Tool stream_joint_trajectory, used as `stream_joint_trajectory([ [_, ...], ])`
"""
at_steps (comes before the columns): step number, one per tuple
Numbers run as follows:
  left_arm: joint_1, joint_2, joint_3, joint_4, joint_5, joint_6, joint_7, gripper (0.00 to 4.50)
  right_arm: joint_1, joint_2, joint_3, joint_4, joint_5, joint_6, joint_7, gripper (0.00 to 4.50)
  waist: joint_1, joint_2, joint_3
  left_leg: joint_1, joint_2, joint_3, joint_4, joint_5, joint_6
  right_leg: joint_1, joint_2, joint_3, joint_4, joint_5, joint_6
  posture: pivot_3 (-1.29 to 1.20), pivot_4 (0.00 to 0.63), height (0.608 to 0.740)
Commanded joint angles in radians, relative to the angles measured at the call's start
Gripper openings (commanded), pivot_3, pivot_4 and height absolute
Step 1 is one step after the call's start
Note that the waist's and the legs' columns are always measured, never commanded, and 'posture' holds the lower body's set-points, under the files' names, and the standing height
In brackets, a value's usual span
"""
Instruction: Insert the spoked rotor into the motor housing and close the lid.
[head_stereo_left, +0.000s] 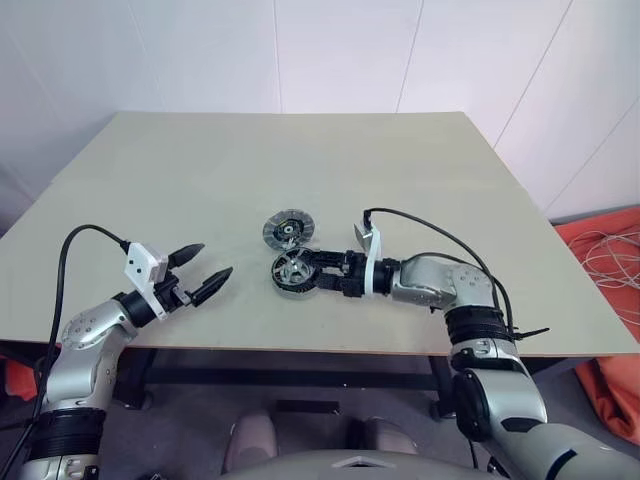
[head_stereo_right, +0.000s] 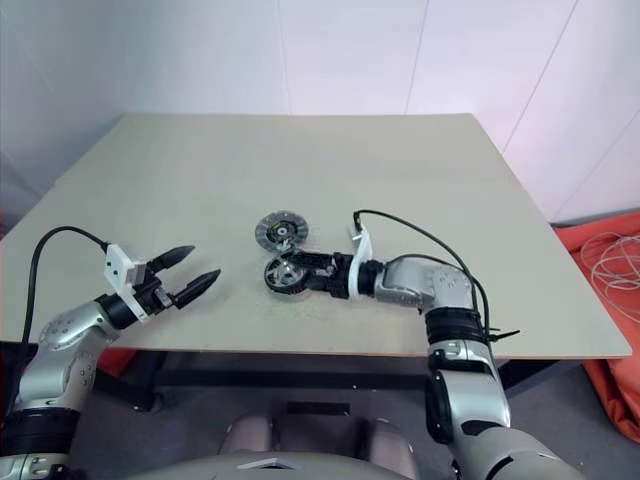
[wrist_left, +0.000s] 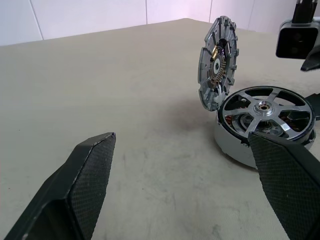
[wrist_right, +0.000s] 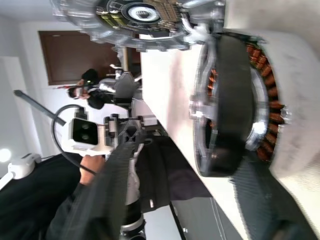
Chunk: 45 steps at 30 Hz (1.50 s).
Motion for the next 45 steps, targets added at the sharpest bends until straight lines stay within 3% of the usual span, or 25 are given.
stream_joint_trajectory([
  [1, -0.015, 0.007, 0.016, -0.039, -0.012, -0.009, 0.006, 4.50, -0.019, 0.000, -0.031, -0.042, 0.014, 0.023, -0.003, 4.46, 0.000, 0.000, 0.000, 0.000, 0.000, 0.000, 0.000, 0.000, 0.000, 0.000, 0.000, 0.000, 0.000, 0.000, 0.000, 0.00, 0.000, 0.740],
  [12, -0.036, -0.005, 0.002, -0.018, -0.005, -0.016, 0.001, 4.50, 0.009, -0.039, -0.019, -0.168, 0.228, 0.025, -0.184, 4.46, 0.002, 0.000, 0.000, 0.001, 0.000, 0.000, 0.000, 0.000, 0.000, 0.001, 0.000, 0.000, 0.000, 0.000, 0.000, 0.00, 0.000, 0.740],
  [20, -0.059, -0.018, -0.014, 0.010, 0.000, -0.025, -0.006, 4.50, 0.080, -0.210, 0.069, -0.270, 0.367, -0.026, -0.265, 4.46, 0.003, 0.000, 0.000, 0.001, -0.001, 0.000, 0.000, 0.000, 0.000, 0.001, 0.000, 0.000, 0.000, 0.000, 0.000, 0.00, 0.000, 0.740],
  [23, -0.071, -0.022, -0.018, 0.024, 0.003, -0.028, -0.010, 4.50, 0.070, -0.282, 0.099, -0.346, 0.268, -0.012, -0.188, 4.46, 0.004, 0.000, 0.000, 0.000, -0.001, 0.000, 0.001, 0.000, 0.000, 0.001, 0.000, 0.000, -0.001, 0.000, 0.000, 0.00, 0.000, 0.740],
  [27, -0.082, -0.023, -0.023, 0.037, 0.005, -0.032, -0.013, 4.50, 0.034, -0.412, 0.290, -0.621, -0.207, -0.111, 0.144, 4.46, 0.002, 0.000, 0.000, -0.004, -0.001, 0.000, 0.003, 0.000, 0.000, 0.001, 0.000, 0.000, -0.002, 0.000, 0.001, 0.00, 0.000, 0.740],
  [29, -0.085, -0.023, -0.024, 0.040, 0.005, -0.034, -0.014, 4.50, 0.022, -0.425, 0.355, -0.667, -0.361, -0.208, 0.265, 4.46, 0.004, -0.002, -0.001, -0.005, -0.001, 0.000, 0.003, 0.000, 0.000, 0.001, 0.000, -0.001, -0.002, 0.000, 0.002, 0.00, 0.000, 0.740],
  [35, -0.067, -0.025, -0.023, 0.023, 0.003, -0.034, -0.010, 4.50, -0.027, -0.429, 0.613, -0.708, -0.843, -0.567, 0.626, 2.54, 0.006, -0.004, -0.001, -0.006, -0.001, -0.002, 0.003, -0.001, 0.001, 0.000, 0.000, -0.001, -0.004, 0.000, 0.002, 0.00, 0.000, 0.740],
  [42, -0.030, -0.025, -0.018, -0.007, -0.003, -0.029, 0.000, 4.50, -0.059, -0.286, 0.580, -0.630, -1.002, -0.736, 0.771, 0.15, 0.001, -0.004, -0.001, -0.005, 0.000, -0.002, 0.003, -0.001, 0.003, -0.001, 0.000, 0.000, 0.000, 0.000, 0.002, 0.00, 0.000, 0.740],
  [45, -0.015, -0.024, -0.012, -0.021, -0.006, -0.028, 0.005, 4.50, -0.060, -0.234, 0.544, -0.605, -1.017, -0.744, 0.794, 0.07, -0.001, -0.004, -0.001, -0.004, -0.001, -0.002, 0.003, -0.002, 0.003, -0.001, 0.000, 0.001, 0.001, 0.000, 0.001, 0.00, 0.000, 0.740],
])
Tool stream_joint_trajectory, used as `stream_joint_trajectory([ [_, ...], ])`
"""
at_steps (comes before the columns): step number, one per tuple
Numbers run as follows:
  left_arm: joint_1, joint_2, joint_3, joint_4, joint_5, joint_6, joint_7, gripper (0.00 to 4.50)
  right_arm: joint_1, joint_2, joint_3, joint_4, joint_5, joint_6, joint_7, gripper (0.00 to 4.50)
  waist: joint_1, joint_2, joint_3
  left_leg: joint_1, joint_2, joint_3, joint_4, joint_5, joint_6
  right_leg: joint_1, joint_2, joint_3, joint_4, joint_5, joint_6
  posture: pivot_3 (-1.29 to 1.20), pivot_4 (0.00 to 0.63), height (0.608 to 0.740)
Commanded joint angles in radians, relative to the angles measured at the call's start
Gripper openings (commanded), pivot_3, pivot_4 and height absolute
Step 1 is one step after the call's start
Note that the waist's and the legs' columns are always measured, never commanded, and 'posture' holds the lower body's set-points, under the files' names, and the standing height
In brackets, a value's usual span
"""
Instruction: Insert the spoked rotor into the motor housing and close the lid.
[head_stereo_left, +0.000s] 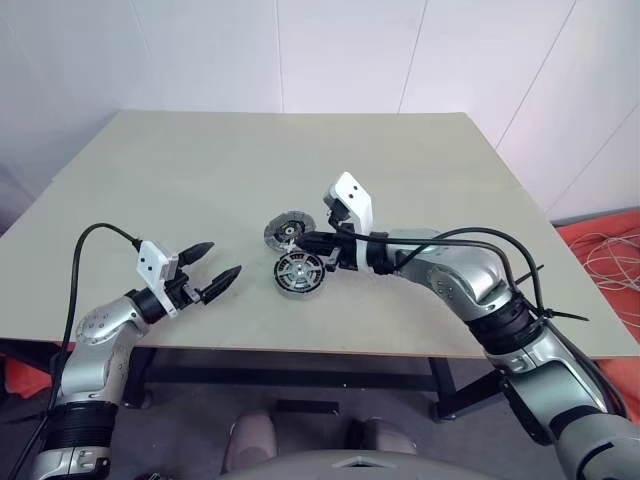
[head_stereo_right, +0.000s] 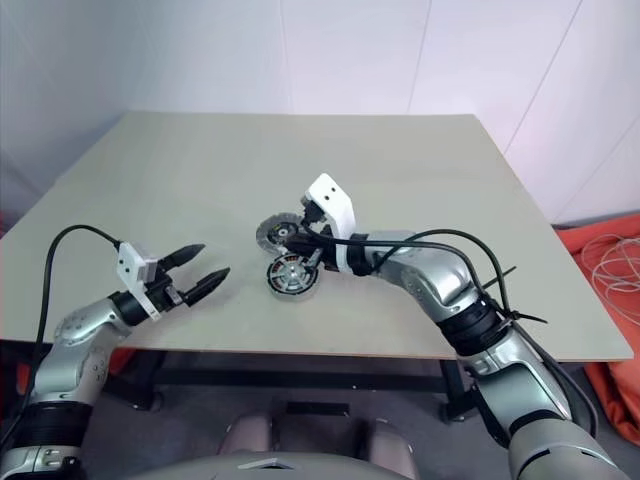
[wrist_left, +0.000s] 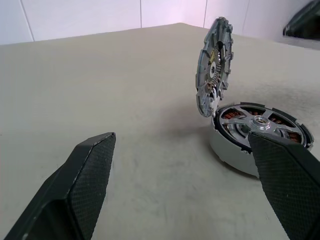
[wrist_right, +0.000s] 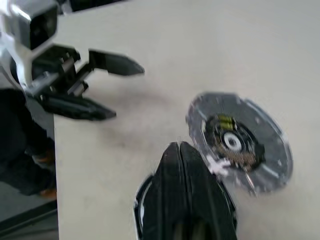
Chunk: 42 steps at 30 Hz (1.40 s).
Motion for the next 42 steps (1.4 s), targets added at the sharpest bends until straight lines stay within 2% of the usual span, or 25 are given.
stream_joint_trajectory([
  [1, 0.009, 0.008, 0.022, -0.052, -0.013, -0.008, 0.008, 4.50, -0.025, 0.041, -0.068, 0.014, -0.024, -0.034, 0.031, 0.07, -0.001, 0.000, 0.000, 0.000, 0.000, 0.000, 0.000, 0.000, 0.000, 0.000, 0.000, 0.000, 0.000, 0.000, 0.000, 0.00, 0.000, 0.740],
  [8, 0.028, 0.012, 0.027, -0.070, -0.017, -0.002, 0.014, 4.50, -0.026, 0.092, -0.093, 0.073, -0.102, -0.050, 0.068, 0.07, -0.008, 0.000, 0.000, 0.005, 0.000, 0.000, 0.000, 0.000, 0.000, 0.005, 0.000, 0.001, 0.000, 0.000, 0.000, 0.00, 0.000, 0.740],
  [11, 0.027, 0.013, 0.026, -0.071, -0.017, 0.001, 0.018, 4.50, -0.016, 0.138, -0.105, 0.175, -0.128, -0.053, 0.063, 0.07, -0.021, 0.000, 0.000, 0.006, 0.000, 0.000, 0.000, 0.000, 0.000, 0.005, 0.000, 0.001, 0.000, 0.000, 0.000, 0.00, 0.000, 0.740],
  [15, 0.026, 0.007, 0.020, -0.073, -0.017, 0.000, 0.023, 4.50, 0.027, 0.162, -0.055, 0.290, -0.212, -0.119, 0.121, 0.07, -0.025, 0.000, 0.000, 0.007, 0.000, 0.000, 0.000, 0.000, 0.000, 0.007, 0.000, 0.001, 0.000, 0.000, 0.000, 0.00, 0.000, 0.740],
  [24, 0.027, 0.006, 0.022, -0.073, -0.019, -0.001, 0.029, 4.50, 0.064, 0.170, 0.038, 0.386, -0.374, -0.148, 0.209, 0.07, -0.029, 0.000, 0.000, 0.011, 0.000, 0.001, -0.001, 0.000, 0.000, 0.010, 0.000, 0.001, 0.001, 0.000, -0.001, 0.00, 0.000, 0.740],
  [30, 0.021, 0.004, 0.020, -0.067, -0.018, -0.004, 0.031, 4.50, 0.042, 0.186, -0.033, 0.357, -0.365, -0.115, 0.216, 0.07, -0.030, 0.000, 0.000, 0.016, 0.000, 0.000, 0.000, 0.000, 0.000, 0.016, 0.000, 0.001, -0.001, 0.000, -0.001, 0.00, 0.000, 0.740],
  [35, 0.013, 0.001, 0.016, -0.059, -0.016, -0.008, 0.029, 4.50, 0.021, 0.137, -0.049, 0.284, -0.374, -0.108, 0.280, 0.07, -0.026, 0.000, 0.000, 0.017, 0.000, 0.000, 0.000, 0.000, 0.000, 0.016, 0.000, 0.001, -0.001, 0.000, -0.001, 0.00, 0.000, 0.740],
  [38, 0.004, 0.000, 0.013, -0.048, -0.013, -0.012, 0.027, 4.50, -0.006, 0.132, -0.101, 0.248, -0.335, -0.074, 0.296, 0.07, -0.026, 0.001, 0.000, 0.014, 0.000, 0.000, 0.000, 0.000, 0.000, 0.014, 0.000, 0.001, -0.001, 0.000, -0.001, 0.00, 0.000, 0.740],
  [42, -0.001, -0.007, 0.009, -0.044, -0.011, -0.015, 0.027, 4.50, -0.028, 0.183, -0.113, 0.228, -0.315, -0.051, 0.293, 0.07, -0.029, 0.001, 0.000, 0.014, 0.001, 0.000, 0.000, 0.000, 0.000, 0.013, 0.000, 0.001, 0.001, 0.000, -0.001, 0.00, 0.000, 0.740],
])
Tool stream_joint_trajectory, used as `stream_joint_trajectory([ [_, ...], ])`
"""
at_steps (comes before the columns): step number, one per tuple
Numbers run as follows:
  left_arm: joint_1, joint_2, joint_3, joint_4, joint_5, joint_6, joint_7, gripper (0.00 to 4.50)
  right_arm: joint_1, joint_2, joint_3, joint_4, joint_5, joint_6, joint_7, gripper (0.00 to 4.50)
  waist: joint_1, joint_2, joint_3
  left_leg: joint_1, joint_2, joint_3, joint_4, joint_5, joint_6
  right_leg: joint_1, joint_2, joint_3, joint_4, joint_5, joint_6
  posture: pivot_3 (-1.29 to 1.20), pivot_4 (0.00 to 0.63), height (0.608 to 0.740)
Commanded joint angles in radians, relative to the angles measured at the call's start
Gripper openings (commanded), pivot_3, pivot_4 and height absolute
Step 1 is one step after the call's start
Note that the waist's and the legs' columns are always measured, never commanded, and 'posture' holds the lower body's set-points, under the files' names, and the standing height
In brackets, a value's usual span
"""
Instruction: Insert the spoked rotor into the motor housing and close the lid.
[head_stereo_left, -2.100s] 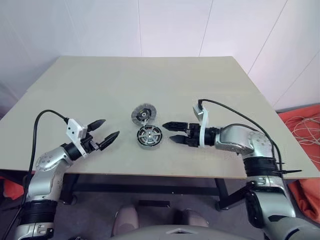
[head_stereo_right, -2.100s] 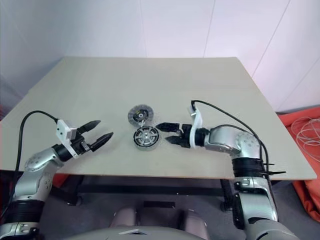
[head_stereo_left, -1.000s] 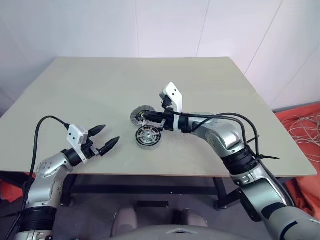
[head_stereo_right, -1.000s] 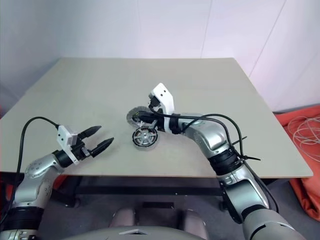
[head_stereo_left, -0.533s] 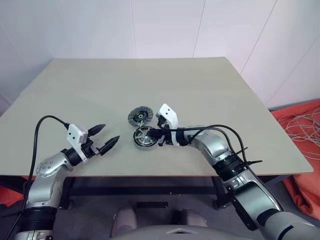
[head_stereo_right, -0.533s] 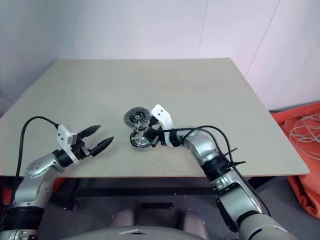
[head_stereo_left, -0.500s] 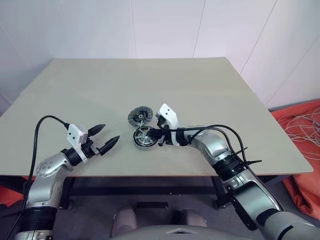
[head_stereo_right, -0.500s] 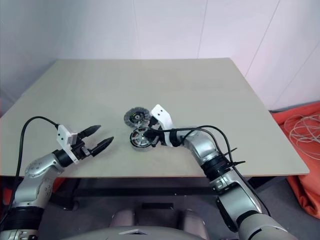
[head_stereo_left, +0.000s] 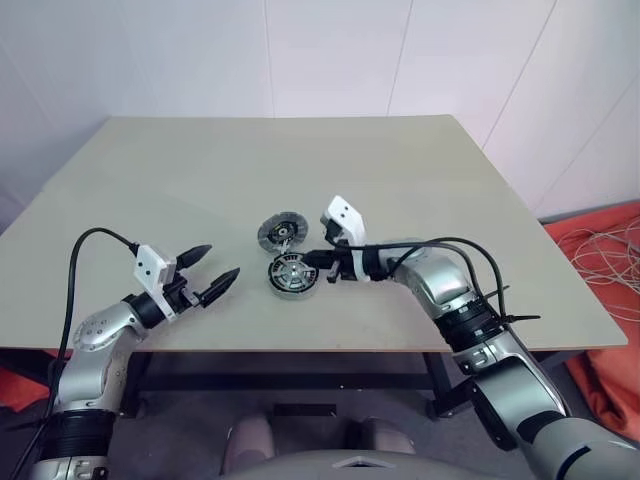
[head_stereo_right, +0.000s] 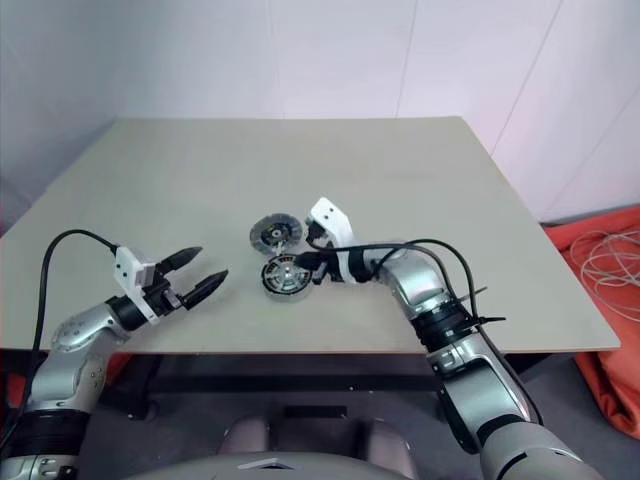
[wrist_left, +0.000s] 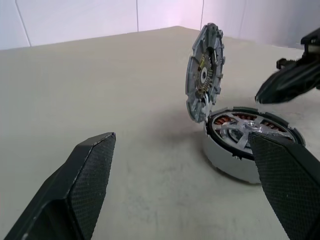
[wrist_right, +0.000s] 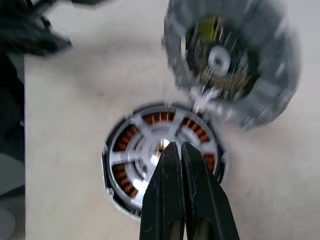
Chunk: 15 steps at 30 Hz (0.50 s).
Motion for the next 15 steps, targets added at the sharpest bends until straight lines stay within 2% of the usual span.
stream_joint_trajectory([
  [1, -0.014, -0.004, 0.006, -0.017, -0.006, -0.015, 0.000, 4.50, -0.038, 0.050, -0.015, -0.047, 0.028, 0.006, -0.002, 0.07, -0.003, 0.000, 0.000, 0.000, 0.000, 0.000, 0.000, 0.000, 0.000, 0.000, 0.000, 0.000, 0.000, 0.000, 0.000, 0.00, 0.000, 0.740],
  [8, -0.007, -0.007, 0.009, -0.023, -0.005, -0.013, 0.002, 4.50, -0.035, 0.108, 0.035, 0.040, -0.031, -0.037, 0.002, 0.07, 0.002, 0.000, 0.000, -0.002, 0.000, 0.000, -0.001, 0.000, 0.000, -0.002, 0.000, 0.000, 0.000, 0.000, 0.000, 0.00, 0.000, 0.740],
  [12, -0.003, -0.006, 0.009, -0.028, -0.006, -0.009, 0.004, 4.50, -0.028, 0.092, 0.141, 0.159, -0.139, -0.110, 0.028, 0.07, 0.000, 0.000, 0.000, -0.001, 0.000, 0.000, 0.000, 0.000, 0.000, -0.002, 0.000, 0.000, 0.000, 0.000, 0.000, 0.00, 0.000, 0.740],
  [15, -0.003, -0.005, 0.008, -0.033, -0.007, -0.005, 0.004, 4.50, -0.036, 0.106, 0.157, 0.247, -0.168, -0.144, 0.030, 0.07, -0.002, 0.001, 0.000, 0.000, 0.000, 0.000, 0.000, 0.000, 0.000, -0.001, 0.000, 0.000, 0.000, 0.000, 0.000, 0.00, 0.000, 0.740],
])
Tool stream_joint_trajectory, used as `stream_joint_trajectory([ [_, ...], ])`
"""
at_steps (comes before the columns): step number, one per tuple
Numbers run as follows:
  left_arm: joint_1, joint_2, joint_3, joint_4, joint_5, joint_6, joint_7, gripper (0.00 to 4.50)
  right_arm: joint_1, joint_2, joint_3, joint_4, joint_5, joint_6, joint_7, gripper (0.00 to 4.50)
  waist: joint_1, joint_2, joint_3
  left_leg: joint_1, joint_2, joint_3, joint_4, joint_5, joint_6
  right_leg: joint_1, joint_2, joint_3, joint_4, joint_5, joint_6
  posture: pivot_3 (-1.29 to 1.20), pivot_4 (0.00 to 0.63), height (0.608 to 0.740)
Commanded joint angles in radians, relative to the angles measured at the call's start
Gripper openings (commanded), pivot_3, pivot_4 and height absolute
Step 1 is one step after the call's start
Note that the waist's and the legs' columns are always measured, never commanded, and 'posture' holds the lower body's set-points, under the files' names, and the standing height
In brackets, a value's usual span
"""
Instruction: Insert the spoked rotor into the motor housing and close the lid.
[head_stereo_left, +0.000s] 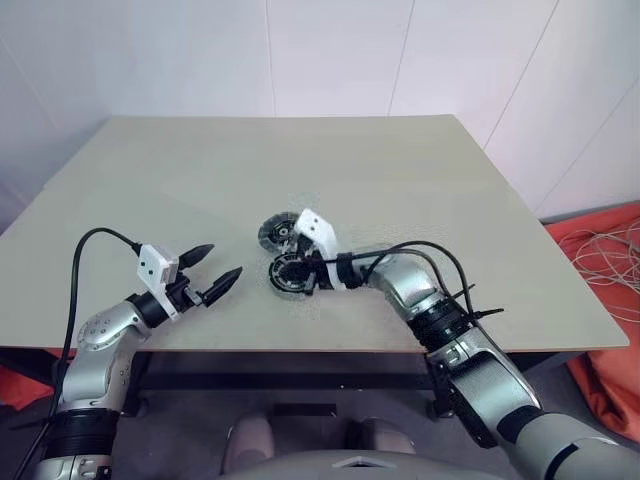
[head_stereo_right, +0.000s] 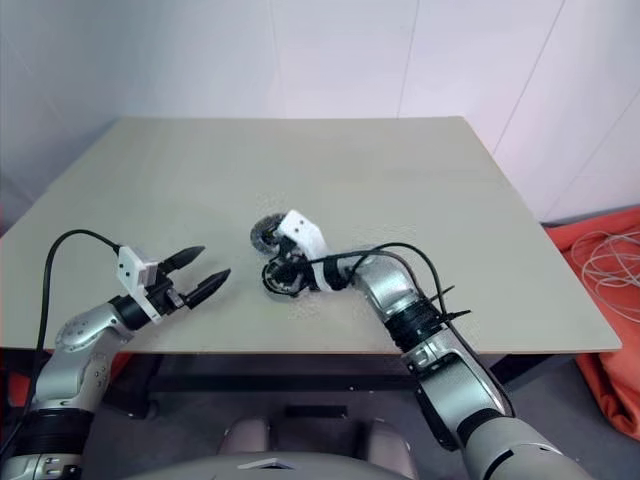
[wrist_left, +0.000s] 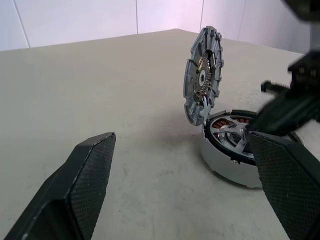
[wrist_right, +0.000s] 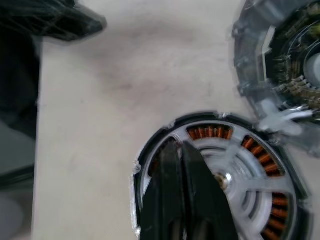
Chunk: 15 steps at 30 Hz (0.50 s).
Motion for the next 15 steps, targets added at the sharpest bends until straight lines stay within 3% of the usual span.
stream_joint_trajectory([
  [1, -0.010, 0.006, 0.011, -0.035, -0.009, -0.003, 0.003, 4.50, -0.018, 0.014, 0.021, 0.099, -0.047, -0.034, 0.006, 0.07, -0.005, 0.000, 0.000, 0.001, 0.000, 0.000, 0.000, 0.000, 0.000, 0.002, 0.000, 0.000, 0.000, 0.000, 0.000, 0.00, 0.000, 0.740],
  [7, -0.008, 0.011, 0.015, -0.037, -0.010, -0.004, 0.002, 4.50, -0.026, 0.023, -0.023, 0.068, -0.016, -0.033, 0.016, 0.07, -0.018, 0.000, 0.000, 0.011, 0.000, -0.002, 0.000, 0.000, 0.000, 0.009, 0.000, 0.000, -0.003, 0.000, 0.000, 0.00, 0.000, 0.740],
  [15, -0.015, 0.012, 0.012, -0.029, -0.009, -0.005, -0.003, 4.50, -0.044, -0.031, -0.116, -0.052, 0.040, 0.052, 0.041, 0.07, -0.017, 0.000, 0.000, 0.006, 0.000, -0.002, 0.000, 0.000, 0.000, 0.006, 0.000, 0.000, -0.002, 0.000, 0.000, 0.00, 0.000, 0.740],
])
